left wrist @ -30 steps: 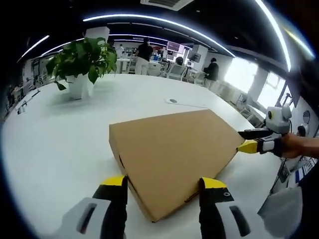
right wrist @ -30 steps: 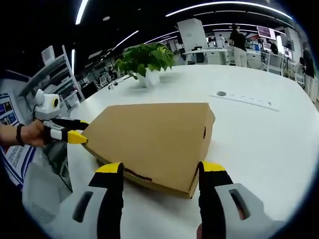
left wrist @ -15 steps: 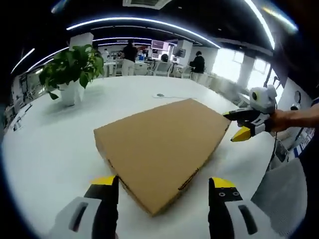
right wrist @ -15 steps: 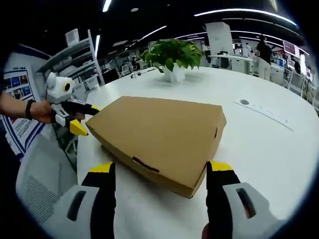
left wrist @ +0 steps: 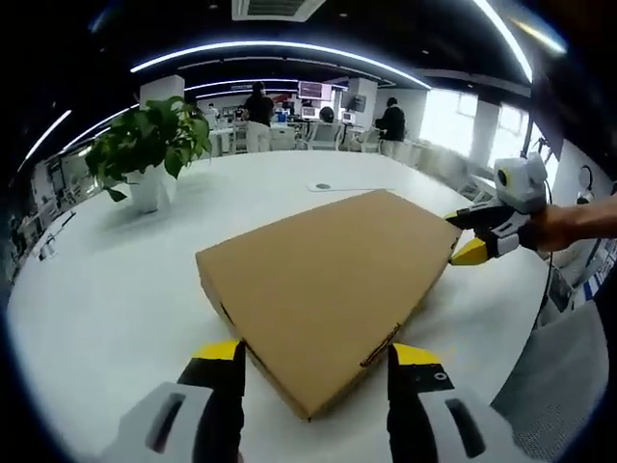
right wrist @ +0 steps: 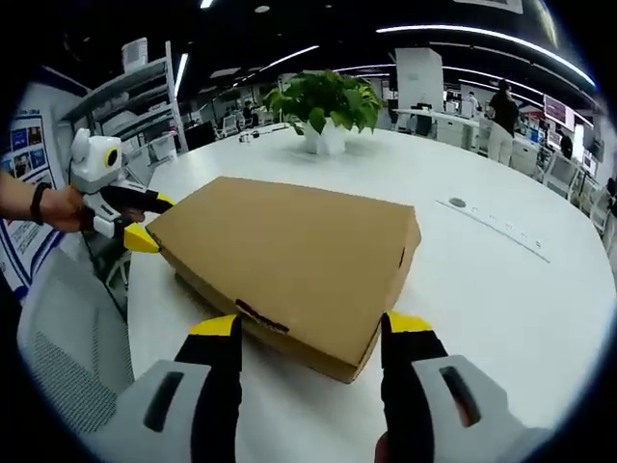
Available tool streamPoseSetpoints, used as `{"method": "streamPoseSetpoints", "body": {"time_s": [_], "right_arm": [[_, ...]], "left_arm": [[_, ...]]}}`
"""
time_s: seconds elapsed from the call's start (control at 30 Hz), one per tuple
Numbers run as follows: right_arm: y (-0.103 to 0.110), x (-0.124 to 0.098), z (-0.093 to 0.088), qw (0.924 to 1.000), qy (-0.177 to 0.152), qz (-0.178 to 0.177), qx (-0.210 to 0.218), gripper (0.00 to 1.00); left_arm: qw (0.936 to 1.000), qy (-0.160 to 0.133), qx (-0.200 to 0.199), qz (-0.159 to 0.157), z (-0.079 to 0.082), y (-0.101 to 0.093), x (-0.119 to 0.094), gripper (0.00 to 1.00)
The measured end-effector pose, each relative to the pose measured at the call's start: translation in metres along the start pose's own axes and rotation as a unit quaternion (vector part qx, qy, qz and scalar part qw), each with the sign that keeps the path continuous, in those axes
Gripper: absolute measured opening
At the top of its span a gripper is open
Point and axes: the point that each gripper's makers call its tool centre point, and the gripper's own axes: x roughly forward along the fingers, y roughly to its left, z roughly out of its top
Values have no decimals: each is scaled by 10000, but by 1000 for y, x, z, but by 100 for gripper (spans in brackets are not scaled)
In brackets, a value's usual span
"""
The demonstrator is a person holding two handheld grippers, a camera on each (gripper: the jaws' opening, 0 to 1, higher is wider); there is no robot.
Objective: Operate the shoe box by opening the lid, removing the specified soft item, and placing it in the target area until the item is outside and the box remains undamaged.
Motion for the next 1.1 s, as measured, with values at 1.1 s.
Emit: {"method": "streamPoseSetpoints", "body": {"time_s": [1.1], "right_arm": [[5, -35, 57, 9986, -431, 115, 282, 54]], "left_arm": [[9970, -702, -319, -63, 57, 4, -37, 60]]}}
